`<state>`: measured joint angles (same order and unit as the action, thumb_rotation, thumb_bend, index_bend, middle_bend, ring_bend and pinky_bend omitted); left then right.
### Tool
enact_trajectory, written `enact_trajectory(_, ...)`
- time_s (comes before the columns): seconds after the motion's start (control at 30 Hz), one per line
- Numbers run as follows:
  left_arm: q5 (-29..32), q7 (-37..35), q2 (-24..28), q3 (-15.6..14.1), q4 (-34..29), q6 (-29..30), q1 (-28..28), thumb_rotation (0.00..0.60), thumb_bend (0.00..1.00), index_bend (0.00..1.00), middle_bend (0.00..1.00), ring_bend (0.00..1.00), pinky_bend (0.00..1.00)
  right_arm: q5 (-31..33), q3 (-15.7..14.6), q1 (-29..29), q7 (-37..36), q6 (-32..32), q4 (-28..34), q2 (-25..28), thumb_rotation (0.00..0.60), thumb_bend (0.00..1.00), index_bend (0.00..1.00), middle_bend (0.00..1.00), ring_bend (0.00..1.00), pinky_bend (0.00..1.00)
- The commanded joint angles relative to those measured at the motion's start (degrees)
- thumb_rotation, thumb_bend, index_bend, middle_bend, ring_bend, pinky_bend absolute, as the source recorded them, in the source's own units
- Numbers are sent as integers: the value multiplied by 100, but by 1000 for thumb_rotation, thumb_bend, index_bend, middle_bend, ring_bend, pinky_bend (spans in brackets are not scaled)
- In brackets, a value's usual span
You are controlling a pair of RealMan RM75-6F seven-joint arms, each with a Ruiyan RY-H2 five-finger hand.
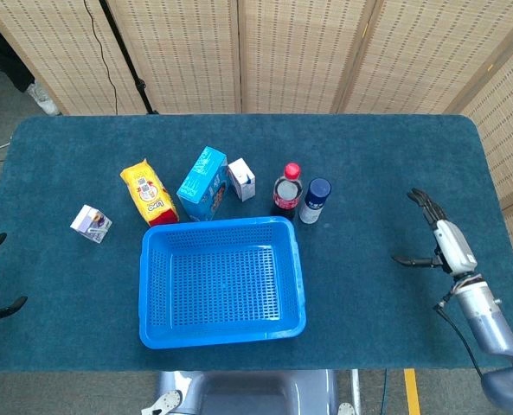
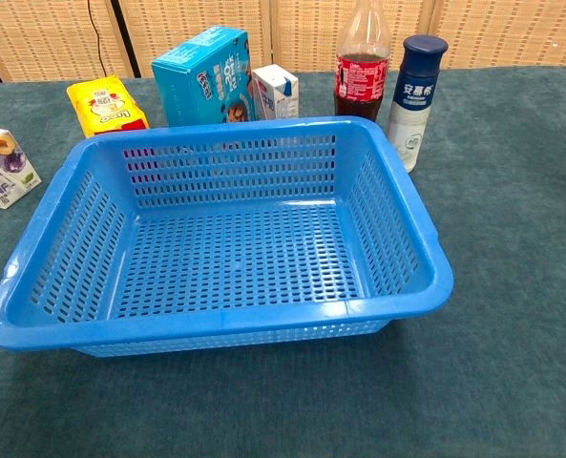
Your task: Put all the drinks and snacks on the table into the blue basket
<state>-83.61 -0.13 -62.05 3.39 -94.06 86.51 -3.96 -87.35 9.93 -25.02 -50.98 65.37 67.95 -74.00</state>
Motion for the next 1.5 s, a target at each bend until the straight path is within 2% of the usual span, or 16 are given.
enact_trajectory(0.03,40,52,-20,15,-10,-30,-13,600,99,0,0,0,0,92,146,-539,-513,-544,-596,-357,600,0,0,0,0,0)
enact_trajectory(0.23,147,153,-59,55,-15,-113,-51,600,100,0,0,0,0,123,142,-979,-887,-996,-939,-673,600,0,0,0,0,0)
enact_trajectory(0.43,259,170,-68,95,7,-201,-84,600,100,0,0,0,0,147,161,-1330,-1064,-1264,-967,-848,600,0,0,0,0,0)
enact_trajectory(0.7,360,143,-71,134,52,-287,-117,600,100,0,0,0,0,401,290,-1908,-670,-1864,-1110,-1266,600,0,0,0,0,0)
enact_trajectory(0.93,427,68,-61,158,94,-305,-110,600,100,0,0,0,0,704,466,-2170,-419,-2093,-1301,-1543,600,0,3,2,1,8)
enact_trajectory(1.0,452,27,-53,169,111,-309,-105,600,100,0,0,0,0,825,538,-2220,-272,-2115,-1372,-1626,600,0,46,51,37,53)
enact_trajectory(1.17,525,-55,-38,189,159,-350,-100,600,100,0,0,0,0,1064,656,-2257,36,-2091,-1421,-1776,600,0,301,338,318,276)
enact_trajectory(1.3,541,-92,-32,189,187,-380,-103,600,100,0,0,0,0,1148,693,-2267,140,-2066,-1428,-1854,600,14,408,466,462,435)
enact_trajectory(1.33,543,-102,-32,189,190,-380,-101,600,100,0,0,0,0,1162,699,-2272,143,-2069,-1427,-1869,600,62,444,495,491,480)
enact_trajectory(1.43,546,-129,-28,190,199,-380,-96,600,100,0,0,0,0,1194,743,-2261,167,-1944,-1459,-1960,600,310,520,562,551,575)
enact_trajectory(1.5,533,-128,-27,184,194,-388,-100,600,100,0,0,0,0,1199,750,-2234,167,-1881,-1449,-1962,600,411,550,582,568,605)
